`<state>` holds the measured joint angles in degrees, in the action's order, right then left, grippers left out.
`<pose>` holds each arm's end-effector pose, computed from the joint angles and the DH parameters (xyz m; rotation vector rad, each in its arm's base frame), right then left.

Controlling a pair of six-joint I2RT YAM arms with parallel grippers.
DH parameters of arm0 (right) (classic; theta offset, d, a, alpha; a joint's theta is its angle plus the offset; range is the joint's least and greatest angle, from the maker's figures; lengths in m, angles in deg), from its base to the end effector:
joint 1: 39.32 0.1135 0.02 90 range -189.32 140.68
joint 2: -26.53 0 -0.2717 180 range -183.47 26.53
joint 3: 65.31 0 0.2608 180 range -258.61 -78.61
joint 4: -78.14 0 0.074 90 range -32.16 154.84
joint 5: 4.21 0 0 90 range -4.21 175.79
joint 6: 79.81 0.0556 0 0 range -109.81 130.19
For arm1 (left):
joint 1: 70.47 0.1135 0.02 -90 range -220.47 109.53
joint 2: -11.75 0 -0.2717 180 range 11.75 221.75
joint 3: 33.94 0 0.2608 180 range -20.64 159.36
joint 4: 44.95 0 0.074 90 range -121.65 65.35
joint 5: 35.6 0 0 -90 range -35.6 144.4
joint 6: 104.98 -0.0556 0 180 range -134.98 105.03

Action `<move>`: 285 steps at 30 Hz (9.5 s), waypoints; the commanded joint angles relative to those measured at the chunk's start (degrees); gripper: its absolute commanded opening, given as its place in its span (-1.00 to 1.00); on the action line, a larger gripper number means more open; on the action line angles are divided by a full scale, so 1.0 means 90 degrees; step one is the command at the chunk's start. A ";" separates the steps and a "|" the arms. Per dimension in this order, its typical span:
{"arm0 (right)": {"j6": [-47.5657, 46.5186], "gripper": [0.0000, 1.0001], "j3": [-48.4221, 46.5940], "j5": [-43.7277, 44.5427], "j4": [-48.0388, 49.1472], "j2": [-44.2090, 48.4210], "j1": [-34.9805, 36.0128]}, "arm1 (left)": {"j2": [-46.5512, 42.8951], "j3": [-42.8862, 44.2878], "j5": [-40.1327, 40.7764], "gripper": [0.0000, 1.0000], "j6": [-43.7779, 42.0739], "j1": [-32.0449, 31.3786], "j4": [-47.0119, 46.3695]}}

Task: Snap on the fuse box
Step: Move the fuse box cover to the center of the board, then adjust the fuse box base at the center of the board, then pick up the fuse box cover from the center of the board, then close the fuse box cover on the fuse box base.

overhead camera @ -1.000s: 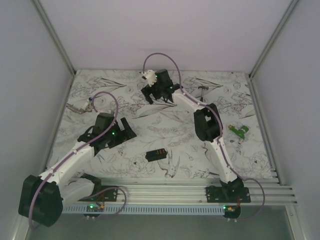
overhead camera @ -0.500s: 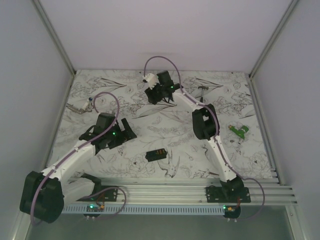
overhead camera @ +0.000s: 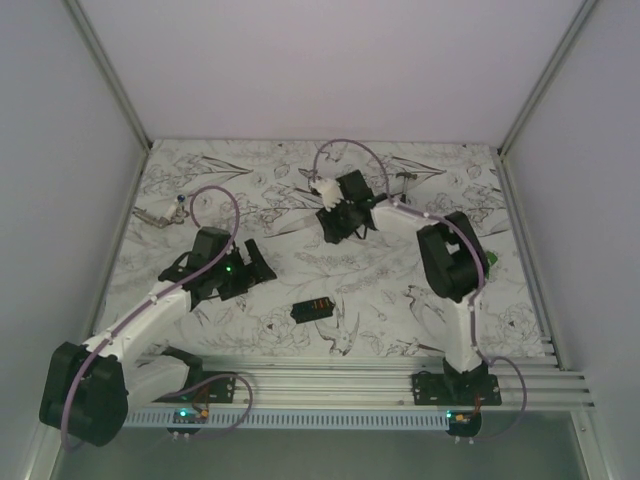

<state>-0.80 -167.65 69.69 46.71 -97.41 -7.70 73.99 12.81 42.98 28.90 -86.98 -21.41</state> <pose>0.4099 0.2705 0.1411 -1.0231 2.2966 0.4998 0.2314 -0.0801 0.2034 -0.4481 2.3149 -0.7682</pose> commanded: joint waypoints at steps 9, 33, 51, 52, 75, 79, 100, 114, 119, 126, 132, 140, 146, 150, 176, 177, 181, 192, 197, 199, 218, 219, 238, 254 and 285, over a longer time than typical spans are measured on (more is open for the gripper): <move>0.1851 -0.05 0.3898 0.1439 0.0296 0.2963 0.0346 | -0.0206 -0.0290 -0.0512 0.92 0.0039 -0.0271 -0.0097; 0.1597 -0.05 0.3696 0.1623 0.0598 0.3056 0.0517 | -0.0286 -0.1035 0.0748 0.26 0.1381 -0.3128 -0.0991; 0.1730 -0.17 0.4047 0.1471 0.0357 0.3998 0.0559 | 0.1673 -0.0497 0.1179 -0.12 0.0929 -0.3094 -0.1975; 0.1743 -0.17 0.4047 0.1439 0.0342 0.4027 0.0567 | 0.1724 -0.0466 0.1129 -0.12 0.0845 -0.2960 -0.1985; 0.1990 -0.18 0.2857 0.1652 -0.0525 0.3507 0.1968 | 0.1377 -0.0467 -0.0024 0.23 0.0311 -0.1111 -0.2121; 0.2078 -0.17 0.2540 0.1702 -0.0633 0.3151 0.2131 | 0.0902 -0.0645 -0.0121 0.32 0.0350 -0.0796 -0.1918; 0.2322 -0.08 0.2044 0.1877 -0.0768 0.2287 0.2404 | 0.0405 -0.0825 -0.0164 0.52 0.0409 -0.0499 -0.1607; 0.2501 0.13 0.2213 0.1934 -0.0701 0.2350 0.2419 | 0.0387 -0.0807 -0.0219 0.52 0.0437 -0.0499 -0.1604; 0.2530 0.34 0.2283 0.1903 -0.0664 0.2487 0.2415 | 0.0425 -0.0737 -0.0288 0.51 0.0440 -0.0499 -0.1606; 0.2878 0.47 0.2587 0.2156 -0.0639 0.3167 0.2383 | 0.0722 -0.0284 -0.0541 0.45 0.0292 -0.0535 -0.1606; 0.4001 0.28 0.3214 0.2033 -0.0630 0.4103 0.2082 | 0.1606 0.0486 -0.0868 0.31 -0.0194 -0.0715 -0.1543; 0.5390 0.04 0.4376 0.1602 0.0333 0.4795 0.1726 | 0.2278 0.1270 -0.1085 0.25 -0.1048 -0.0986 -0.1201; 0.5750 -0.11 0.4687 0.1482 0.0800 0.4752 0.1678 | 0.2721 0.1717 -0.1032 0.17 -0.1490 -0.1285 -0.0812; 0.5910 -0.17 0.4810 0.1454 0.0984 0.4711 0.1639 | 0.2945 0.1934 -0.0992 0.11 -0.1654 -0.1424 -0.0560; 0.6023 -0.55 0.5223 0.1351 0.0695 0.3177 0.1402 | 0.4091 0.1786 -0.1105 -0.53 -0.1174 -0.1699 -0.0262; 0.6003 -0.55 0.5207 0.1408 0.0694 0.3151 0.1400 | 0.4156 0.1730 -0.1132 -0.56 -0.1086 -0.1662 -0.0262; 0.5880 -0.57 0.5133 0.1470 0.0698 0.3253 0.1402 | 0.4142 0.1500 -0.1233 -0.61 -0.0893 -0.1519 -0.0260; 0.5044 -0.19 0.4893 0.2480 0.0042 0.5101 0.1347 | 0.1951 0.1750 -0.0705 0.16 -0.1033 -0.1535 -0.0264; 0.4663 0.03 0.4893 0.3479 -0.0193 0.5756 0.0942 | 0.1239 0.1627 -0.0140 0.43 -0.1145 -0.1442 -0.0242; 0.4483 0.17 0.4965 0.4194 -0.0158 0.6062 0.0818 | 0.0824 0.1439 0.0193 0.54 -0.1114 -0.1341 -0.0239; 0.2867 1.00 0.6905 0.4376 0.3071 0.7664 -0.1727 | -0.0816 -0.0402 0.2725 0.99 -0.1353 0.1007 -0.0560; 0.2937 1.00 0.6854 0.3985 0.3032 0.7737 -0.1726 | -0.0848 -0.0406 0.2677 0.99 -0.1369 0.1054 -0.0566; 0.3940 0.66 0.5319 -0.0589 0.2924 0.5142 -0.0120 | 0.1843 0.0813 -0.0814 0.86 -0.0539 -0.0512 -0.2151; 0.4194 0.18 0.4942 -0.1215 0.3493 0.3470 0.0373 | 0.3220 0.1308 -0.0904 0.26 -0.0547 -0.0968 -0.2212; 0.3917 -0.50 0.4797 -0.0880 0.3067 0.2950 0.0616 | 0.3560 0.0853 -0.0770 -0.26 -0.0122 -0.1122 -0.2176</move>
<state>36.86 -124.13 57.01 78.27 -71.85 -3.40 106.40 22.91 32.86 29.23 -96.36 -49.41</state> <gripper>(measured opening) 0.233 0.342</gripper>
